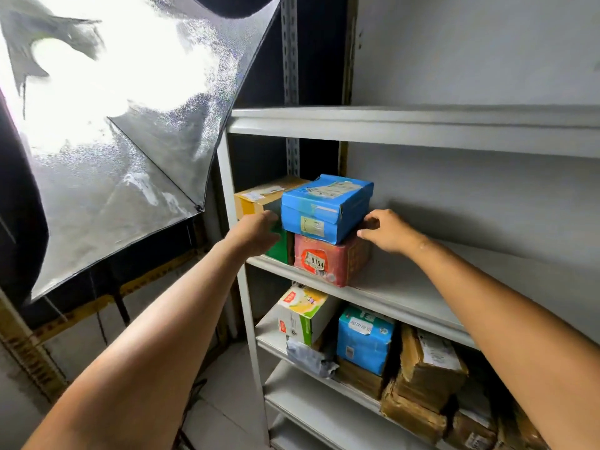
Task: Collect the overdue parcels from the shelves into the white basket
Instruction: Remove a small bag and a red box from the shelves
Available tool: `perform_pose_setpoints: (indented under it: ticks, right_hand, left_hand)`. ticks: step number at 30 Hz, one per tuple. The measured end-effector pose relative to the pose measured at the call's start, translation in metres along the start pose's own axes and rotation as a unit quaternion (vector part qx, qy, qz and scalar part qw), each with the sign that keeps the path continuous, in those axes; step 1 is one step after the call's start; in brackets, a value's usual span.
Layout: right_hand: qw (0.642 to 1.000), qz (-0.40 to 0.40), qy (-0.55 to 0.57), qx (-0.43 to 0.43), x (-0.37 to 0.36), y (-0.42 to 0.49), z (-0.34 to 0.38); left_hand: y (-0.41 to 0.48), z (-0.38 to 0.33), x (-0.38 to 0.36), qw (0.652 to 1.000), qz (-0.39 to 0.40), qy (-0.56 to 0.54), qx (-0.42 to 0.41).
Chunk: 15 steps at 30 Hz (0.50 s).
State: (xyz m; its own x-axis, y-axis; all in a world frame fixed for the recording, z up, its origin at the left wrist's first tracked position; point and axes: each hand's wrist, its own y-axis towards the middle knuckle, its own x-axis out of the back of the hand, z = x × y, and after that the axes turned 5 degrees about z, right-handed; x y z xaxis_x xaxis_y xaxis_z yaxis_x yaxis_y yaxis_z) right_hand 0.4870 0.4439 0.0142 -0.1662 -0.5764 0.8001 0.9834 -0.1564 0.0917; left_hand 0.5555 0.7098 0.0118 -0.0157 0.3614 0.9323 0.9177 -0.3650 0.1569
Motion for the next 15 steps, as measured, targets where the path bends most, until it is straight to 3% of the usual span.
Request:
perform_pose_setpoints:
  ticks: [7,15]
  right_hand:
    - [0.989,-0.085,0.111,-0.038,-0.008,0.033,0.016]
    - [0.969,-0.070,0.233,-0.038,-0.026,0.036,0.028]
  left_hand:
    - [0.043,0.003,-0.001,0.994,-0.042,-0.095,-0.031]
    - [0.057,0.003,-0.009,0.964,-0.007,-0.265,-0.015]
